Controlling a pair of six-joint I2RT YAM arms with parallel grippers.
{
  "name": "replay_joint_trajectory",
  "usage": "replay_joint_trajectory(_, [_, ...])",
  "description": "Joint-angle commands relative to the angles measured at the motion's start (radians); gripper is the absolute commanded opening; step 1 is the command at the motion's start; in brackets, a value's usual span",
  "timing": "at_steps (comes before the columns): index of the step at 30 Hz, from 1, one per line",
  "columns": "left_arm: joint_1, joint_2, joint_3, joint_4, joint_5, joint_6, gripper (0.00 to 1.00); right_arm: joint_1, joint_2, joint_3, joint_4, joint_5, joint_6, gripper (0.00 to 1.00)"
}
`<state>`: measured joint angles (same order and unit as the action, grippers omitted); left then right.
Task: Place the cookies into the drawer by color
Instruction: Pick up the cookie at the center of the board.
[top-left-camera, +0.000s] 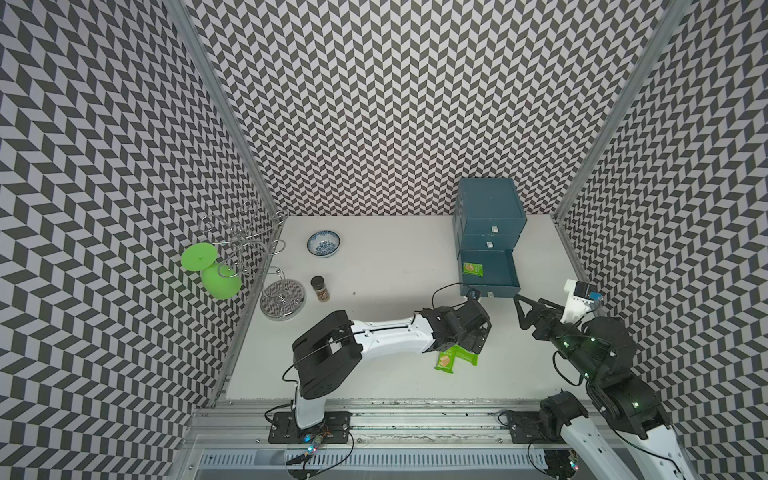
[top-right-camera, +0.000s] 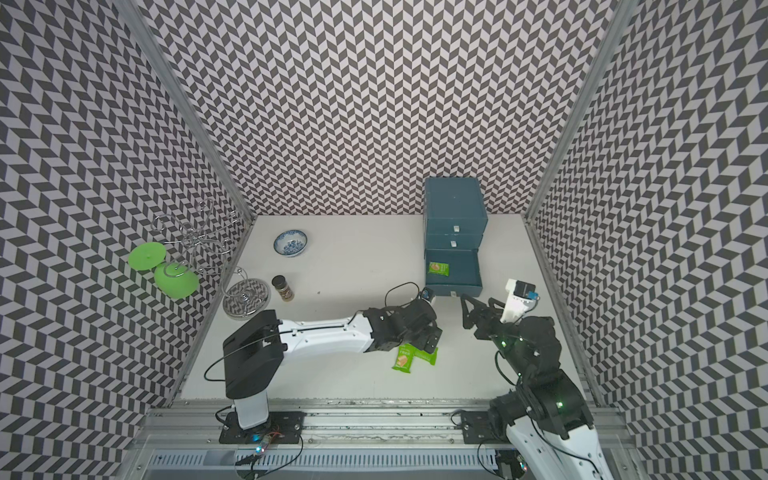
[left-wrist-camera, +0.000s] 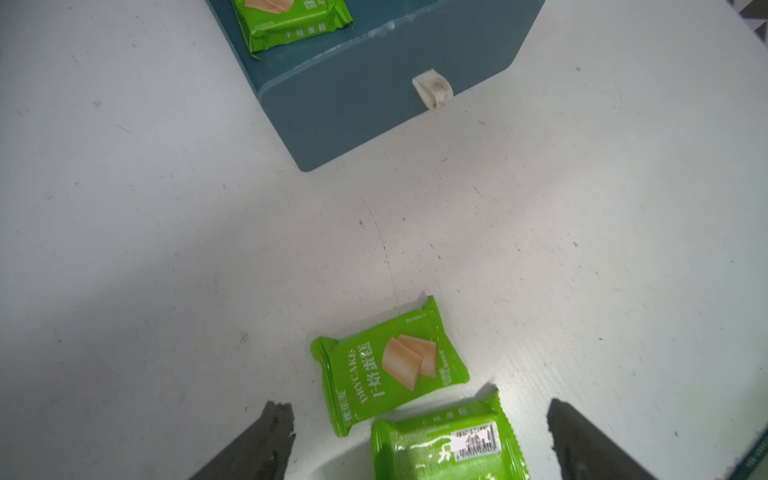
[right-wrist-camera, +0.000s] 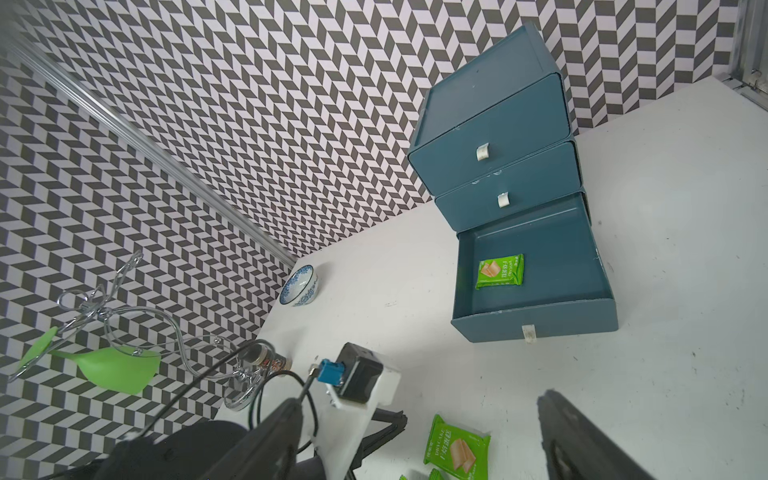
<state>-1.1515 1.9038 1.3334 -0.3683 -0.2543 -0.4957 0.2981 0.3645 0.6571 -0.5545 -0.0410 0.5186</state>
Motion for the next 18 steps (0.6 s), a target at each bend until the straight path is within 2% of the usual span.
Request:
replay_joint_trajectory(1, [0.018,0.056,0.062,-0.068,-0.026,-0.020,1.00,-0.002,-0.006,0.006,0.015,-0.015,0.005,0.89])
replay_joint_trajectory(8, [0.026,0.148,0.102,-0.077,-0.048,-0.028,0.99,-0.002,-0.016,-0.003,0.019,-0.014,0.008,0.89])
replay_joint_trajectory(18, [0.025,0.210,0.122,-0.116,-0.042,-0.065,0.99,-0.002,-0.011,-0.010,0.026,-0.016,0.006,0.89])
